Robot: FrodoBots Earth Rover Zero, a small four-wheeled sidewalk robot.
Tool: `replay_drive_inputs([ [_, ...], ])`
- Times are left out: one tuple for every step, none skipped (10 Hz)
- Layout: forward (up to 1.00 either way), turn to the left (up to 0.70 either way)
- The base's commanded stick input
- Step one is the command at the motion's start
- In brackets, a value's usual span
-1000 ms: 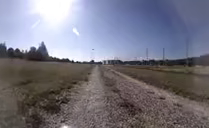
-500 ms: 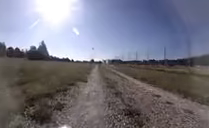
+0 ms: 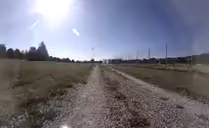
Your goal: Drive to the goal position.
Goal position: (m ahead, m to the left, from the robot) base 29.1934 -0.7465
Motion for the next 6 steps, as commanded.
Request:
replay_drive_inputs([
  [0.50,0.00],
  [0.50,0.00],
  [0.50,0.00],
  [0.50,0.00],
  [0.50,0.00],
  [0.50,0.00],
])
